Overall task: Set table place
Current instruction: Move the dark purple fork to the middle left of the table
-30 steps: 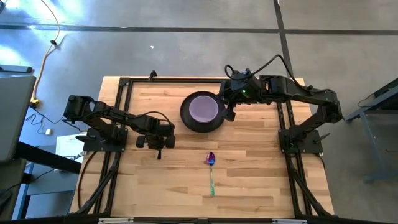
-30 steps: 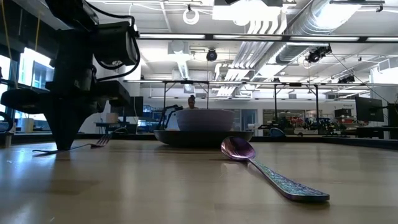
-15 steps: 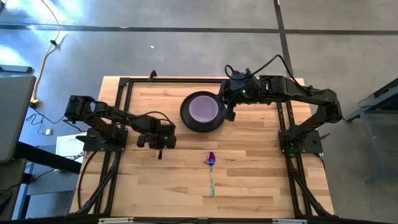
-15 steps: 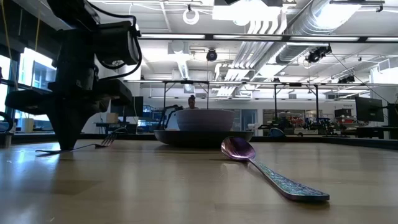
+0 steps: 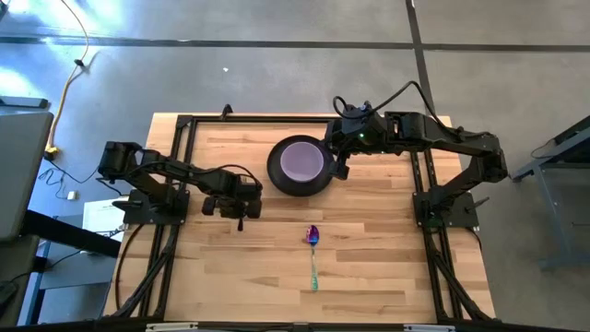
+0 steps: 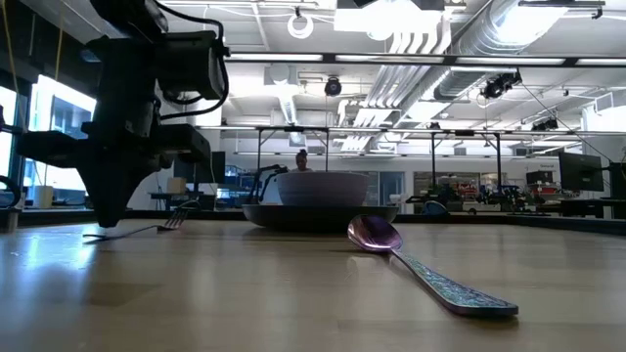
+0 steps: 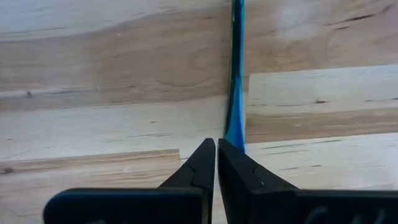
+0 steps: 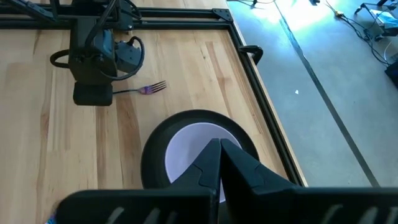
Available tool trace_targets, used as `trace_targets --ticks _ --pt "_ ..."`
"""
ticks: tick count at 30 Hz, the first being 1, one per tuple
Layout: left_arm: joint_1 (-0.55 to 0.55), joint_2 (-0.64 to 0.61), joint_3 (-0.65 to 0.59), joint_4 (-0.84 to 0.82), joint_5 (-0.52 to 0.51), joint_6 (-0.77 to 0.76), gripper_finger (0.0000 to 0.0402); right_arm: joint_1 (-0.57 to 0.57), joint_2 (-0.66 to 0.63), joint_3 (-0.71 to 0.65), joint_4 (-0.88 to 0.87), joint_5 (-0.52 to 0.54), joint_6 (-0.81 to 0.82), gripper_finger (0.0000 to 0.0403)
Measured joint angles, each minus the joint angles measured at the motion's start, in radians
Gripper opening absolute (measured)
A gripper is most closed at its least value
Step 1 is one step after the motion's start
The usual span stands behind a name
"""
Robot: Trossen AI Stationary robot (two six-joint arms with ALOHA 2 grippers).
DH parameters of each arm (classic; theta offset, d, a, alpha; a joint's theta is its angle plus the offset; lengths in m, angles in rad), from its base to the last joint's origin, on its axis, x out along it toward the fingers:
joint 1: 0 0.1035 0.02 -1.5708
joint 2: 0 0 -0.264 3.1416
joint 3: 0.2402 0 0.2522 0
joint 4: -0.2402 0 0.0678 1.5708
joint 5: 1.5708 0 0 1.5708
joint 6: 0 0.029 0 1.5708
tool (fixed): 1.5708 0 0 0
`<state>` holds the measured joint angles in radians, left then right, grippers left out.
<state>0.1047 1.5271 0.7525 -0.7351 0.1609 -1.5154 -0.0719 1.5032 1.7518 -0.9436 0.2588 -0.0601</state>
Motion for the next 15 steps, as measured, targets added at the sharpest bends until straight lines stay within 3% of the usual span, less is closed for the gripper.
trace_targets --ticks 6,15 --pt "0.000 -0.037 0.008 -0.009 -0.012 0.000 0.0007 0.000 0.000 0.000 -0.001 0.000 0.000 0.0000" --pt "-0.016 -0.211 0.184 -0.258 -0.210 0.123 0.0007 0.000 0.000 0.000 -0.022 -0.020 0.008 0.0000"
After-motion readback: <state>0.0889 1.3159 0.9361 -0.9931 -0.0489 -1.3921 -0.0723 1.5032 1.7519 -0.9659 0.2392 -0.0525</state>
